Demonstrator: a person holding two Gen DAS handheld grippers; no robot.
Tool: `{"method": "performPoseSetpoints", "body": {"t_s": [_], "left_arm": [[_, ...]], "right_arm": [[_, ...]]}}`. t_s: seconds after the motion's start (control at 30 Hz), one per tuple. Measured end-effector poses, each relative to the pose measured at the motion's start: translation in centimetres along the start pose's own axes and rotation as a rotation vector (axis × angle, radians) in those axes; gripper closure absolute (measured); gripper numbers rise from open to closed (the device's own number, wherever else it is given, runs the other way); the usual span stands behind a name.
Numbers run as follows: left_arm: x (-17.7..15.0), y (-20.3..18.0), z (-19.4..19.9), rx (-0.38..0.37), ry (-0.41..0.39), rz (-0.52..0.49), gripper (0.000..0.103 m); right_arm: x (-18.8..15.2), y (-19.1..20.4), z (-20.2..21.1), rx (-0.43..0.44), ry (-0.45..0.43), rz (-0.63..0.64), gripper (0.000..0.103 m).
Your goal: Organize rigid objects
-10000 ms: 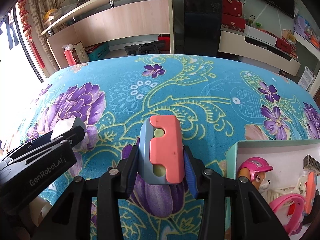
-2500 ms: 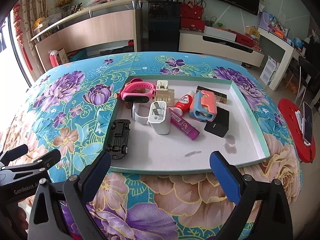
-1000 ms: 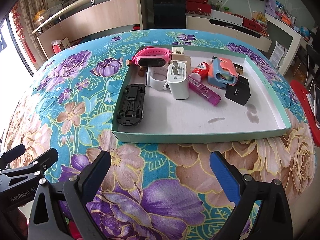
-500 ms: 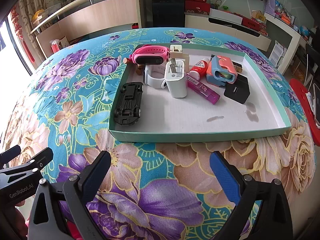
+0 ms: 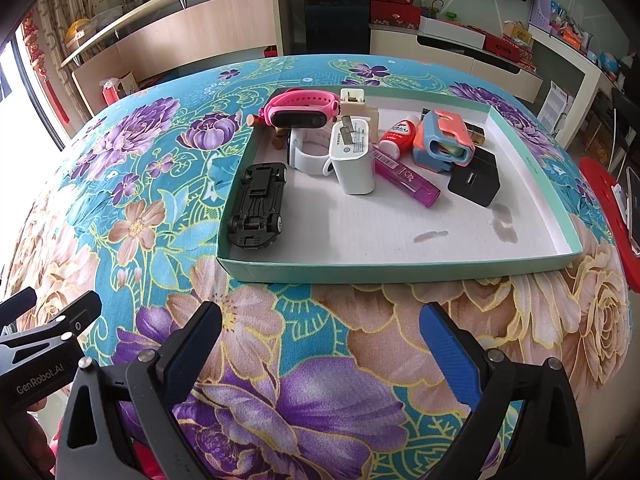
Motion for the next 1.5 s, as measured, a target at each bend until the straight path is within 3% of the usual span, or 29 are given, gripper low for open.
{"method": "performPoseSetpoints", "body": {"t_s": [0.9, 1.5], "left_arm": [[0.24, 0.10, 0.82, 0.005, -0.034, 0.001, 0.000], [0.11, 0.32, 0.40, 0.018, -0.013, 0.011, 0.000]], "right_arm": [[-0.34, 0.15, -0.10, -0.001, 0.004, 0.002, 0.004], [-0.22, 0.04, -0.11, 0.001, 0.005, 0.002, 0.004]]}}
Point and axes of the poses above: each gripper's, at about its wrist camera, not at the fingertips, and z roughly against the way its jaws point, y to its left, x to its top, the point moved 5 cm from there along -z, roughly the way its jaws point, and after that the axes turned 7 degrees about -z, right-handed, at the moved point
